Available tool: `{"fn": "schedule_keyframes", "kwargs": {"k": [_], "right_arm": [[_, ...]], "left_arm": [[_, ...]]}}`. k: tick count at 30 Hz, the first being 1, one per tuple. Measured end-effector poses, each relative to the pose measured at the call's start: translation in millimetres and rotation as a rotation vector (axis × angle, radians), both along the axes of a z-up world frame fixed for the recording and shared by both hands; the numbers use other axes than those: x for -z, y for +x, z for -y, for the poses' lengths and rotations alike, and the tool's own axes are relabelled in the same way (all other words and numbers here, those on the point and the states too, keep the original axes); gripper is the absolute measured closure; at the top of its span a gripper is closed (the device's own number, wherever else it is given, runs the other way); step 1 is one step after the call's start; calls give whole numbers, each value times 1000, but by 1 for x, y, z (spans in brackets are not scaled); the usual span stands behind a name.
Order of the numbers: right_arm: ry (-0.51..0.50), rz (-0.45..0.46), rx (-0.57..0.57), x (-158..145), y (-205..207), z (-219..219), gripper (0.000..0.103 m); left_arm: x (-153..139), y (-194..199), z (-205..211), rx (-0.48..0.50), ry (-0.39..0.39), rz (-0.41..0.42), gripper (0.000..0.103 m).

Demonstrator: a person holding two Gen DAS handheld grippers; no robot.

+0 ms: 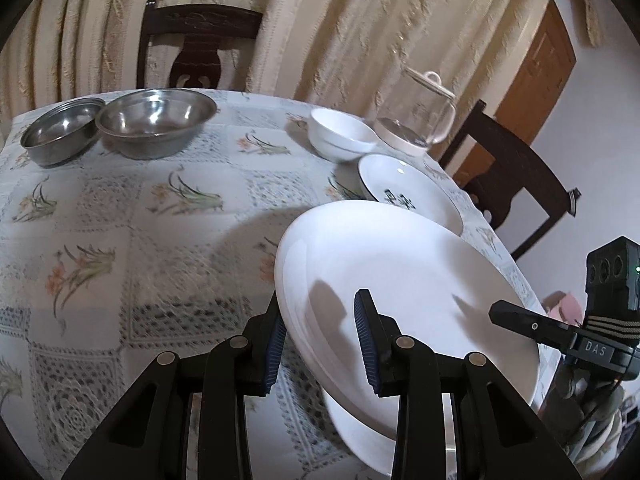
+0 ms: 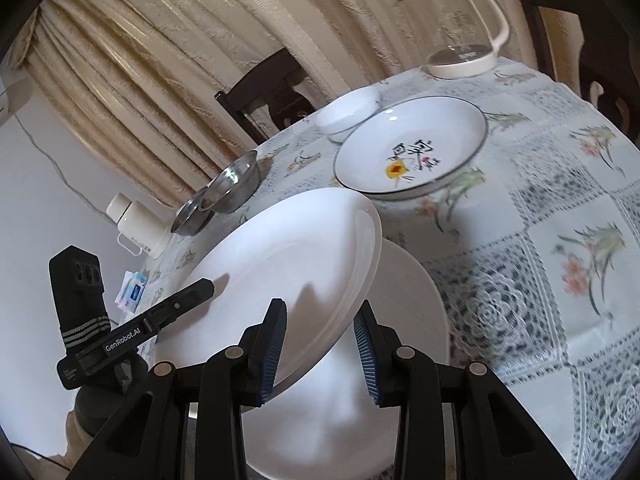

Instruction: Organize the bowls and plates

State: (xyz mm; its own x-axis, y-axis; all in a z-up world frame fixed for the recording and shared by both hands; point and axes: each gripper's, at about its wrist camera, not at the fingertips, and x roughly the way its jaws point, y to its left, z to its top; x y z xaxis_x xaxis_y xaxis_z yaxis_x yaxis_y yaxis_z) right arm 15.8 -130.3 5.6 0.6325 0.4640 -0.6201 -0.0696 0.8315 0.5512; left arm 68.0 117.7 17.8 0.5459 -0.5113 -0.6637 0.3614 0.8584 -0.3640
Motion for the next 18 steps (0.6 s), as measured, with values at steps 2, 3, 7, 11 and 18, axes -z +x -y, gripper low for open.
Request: {"fn": "schedule_keyframes", "kwargs": {"k": [2,3,7,11,18], "right_arm": [[3,-1,7,1,-3,2,66],[3,-1,10,2,-4,2,66],[9,-10,15,6,-8,3,66],[11,-14,16,10,-12,7,66],[19,-37,25,17,-17,7,66]], "left_arm": [[2,-4,4,8,4,-3,69],[2,-5,6,11,6,-4,69],[4,-9,11,19,15,-10,69],[5,-12,13,21,20,-14,69],[11,-17,16,29,29,-32,69]]}}
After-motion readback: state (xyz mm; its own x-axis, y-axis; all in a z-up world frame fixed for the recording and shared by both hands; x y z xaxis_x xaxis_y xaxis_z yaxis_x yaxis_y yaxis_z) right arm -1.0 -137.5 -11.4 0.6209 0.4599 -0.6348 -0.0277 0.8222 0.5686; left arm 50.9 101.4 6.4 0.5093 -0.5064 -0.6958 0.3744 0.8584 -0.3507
